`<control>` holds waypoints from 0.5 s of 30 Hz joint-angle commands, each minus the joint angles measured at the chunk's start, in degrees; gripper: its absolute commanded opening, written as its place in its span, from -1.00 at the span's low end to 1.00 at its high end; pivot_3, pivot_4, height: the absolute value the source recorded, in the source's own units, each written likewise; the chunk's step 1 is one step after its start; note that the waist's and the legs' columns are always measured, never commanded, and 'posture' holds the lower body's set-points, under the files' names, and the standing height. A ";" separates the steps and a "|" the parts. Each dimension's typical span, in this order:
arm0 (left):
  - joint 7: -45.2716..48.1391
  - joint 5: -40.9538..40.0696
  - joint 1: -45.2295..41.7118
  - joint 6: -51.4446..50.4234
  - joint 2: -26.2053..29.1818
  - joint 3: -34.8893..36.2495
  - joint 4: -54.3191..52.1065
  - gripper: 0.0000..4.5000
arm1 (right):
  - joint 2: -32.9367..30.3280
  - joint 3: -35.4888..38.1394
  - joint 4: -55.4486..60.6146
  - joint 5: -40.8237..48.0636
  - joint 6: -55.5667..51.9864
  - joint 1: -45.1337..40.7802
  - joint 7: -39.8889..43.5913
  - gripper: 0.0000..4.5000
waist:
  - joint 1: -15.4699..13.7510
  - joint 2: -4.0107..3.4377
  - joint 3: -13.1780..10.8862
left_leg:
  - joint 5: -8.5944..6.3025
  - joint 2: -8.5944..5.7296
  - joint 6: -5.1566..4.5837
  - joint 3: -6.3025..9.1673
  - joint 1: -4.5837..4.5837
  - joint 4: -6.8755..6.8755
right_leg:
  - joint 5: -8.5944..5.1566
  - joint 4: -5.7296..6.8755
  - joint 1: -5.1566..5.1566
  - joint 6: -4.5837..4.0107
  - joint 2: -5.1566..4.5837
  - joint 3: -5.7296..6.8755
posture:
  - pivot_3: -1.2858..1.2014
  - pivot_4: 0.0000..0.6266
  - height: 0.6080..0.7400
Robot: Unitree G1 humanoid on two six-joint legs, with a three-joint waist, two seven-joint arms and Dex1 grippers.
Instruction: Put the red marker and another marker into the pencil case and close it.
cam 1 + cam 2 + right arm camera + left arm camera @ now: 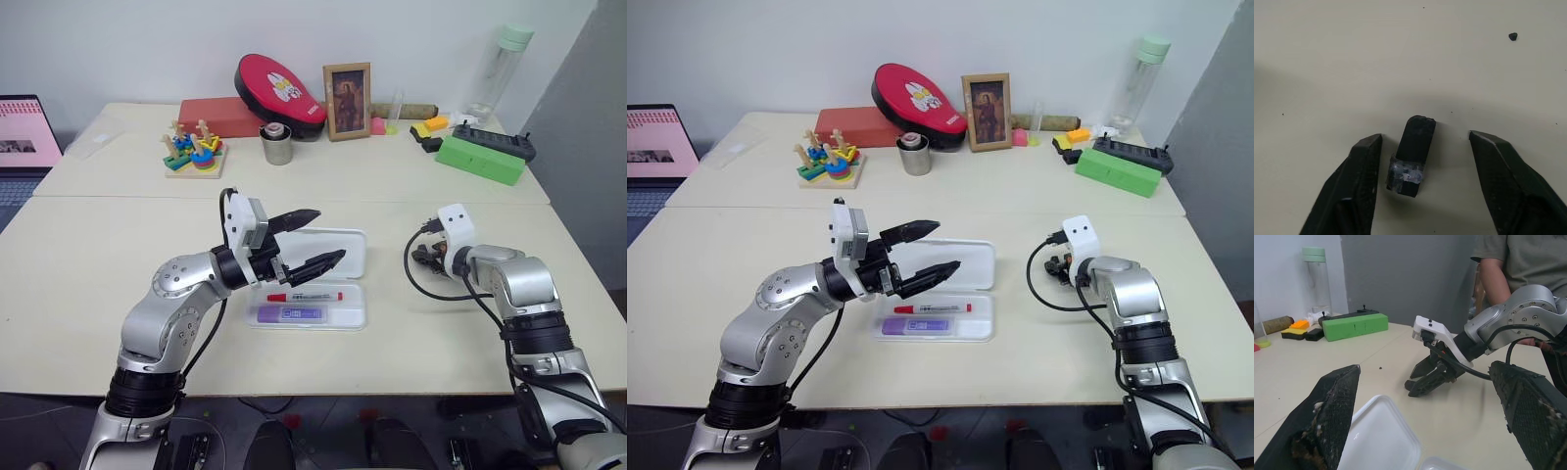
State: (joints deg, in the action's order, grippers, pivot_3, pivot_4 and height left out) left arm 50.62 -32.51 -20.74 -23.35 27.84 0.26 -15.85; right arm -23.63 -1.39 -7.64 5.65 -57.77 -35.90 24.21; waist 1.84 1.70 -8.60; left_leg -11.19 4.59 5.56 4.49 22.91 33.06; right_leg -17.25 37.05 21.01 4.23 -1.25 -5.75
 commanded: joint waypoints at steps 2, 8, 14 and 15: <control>-0.23 0.15 -0.23 1.08 0.07 0.55 -1.19 1.00 | -1.21 0.12 1.39 -0.27 0.24 -0.02 -0.46 -0.33 | -0.01 0.00 0.00 | 0.00 0.00 0.00 0.00 0.00 0.00 | 0.00 -0.01 0.00 0.00 0.00 0.00 | 0.03 -0.52 1.00; -0.01 0.40 -0.45 1.46 -0.03 0.45 -0.42 1.00 | -3.28 0.19 4.43 1.07 2.10 -0.74 2.61 -0.86 | 0.02 -0.01 -0.01 | 0.00 0.00 0.00 0.00 0.01 -0.01 | 0.00 -0.02 0.00 0.00 0.00 0.00 | 0.03 -0.52 1.00; 4.35 -1.08 3.41 0.51 6.16 4.32 -0.76 1.00 | -12.33 -3.28 21.08 11.98 7.74 -0.18 24.75 -0.86 | 0.32 -0.22 -0.13 | -0.01 0.00 -0.01 0.00 0.01 -0.10 | -0.01 -0.07 0.05 0.00 0.00 0.00 | 0.03 -0.52 1.00; 5.25 -1.66 4.48 0.04 7.63 5.12 -0.96 1.00 | -13.39 -4.03 23.78 13.99 8.16 0.23 27.71 -0.86 | 0.53 -0.22 -0.13 | -0.01 0.02 -0.02 0.00 -0.01 -0.12 | -0.02 -0.09 0.06 -0.02 0.01 -0.01 | 0.03 -0.52 1.00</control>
State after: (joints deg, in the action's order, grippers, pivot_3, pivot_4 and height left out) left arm 54.03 -32.67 -16.93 -23.43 33.92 2.79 -15.14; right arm -35.98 -4.06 9.95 15.53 -51.80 -35.89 45.45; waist 2.37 1.49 -8.73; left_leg -11.21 4.63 5.53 4.50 22.89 32.90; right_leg -17.29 36.96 21.07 4.19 -1.23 -5.73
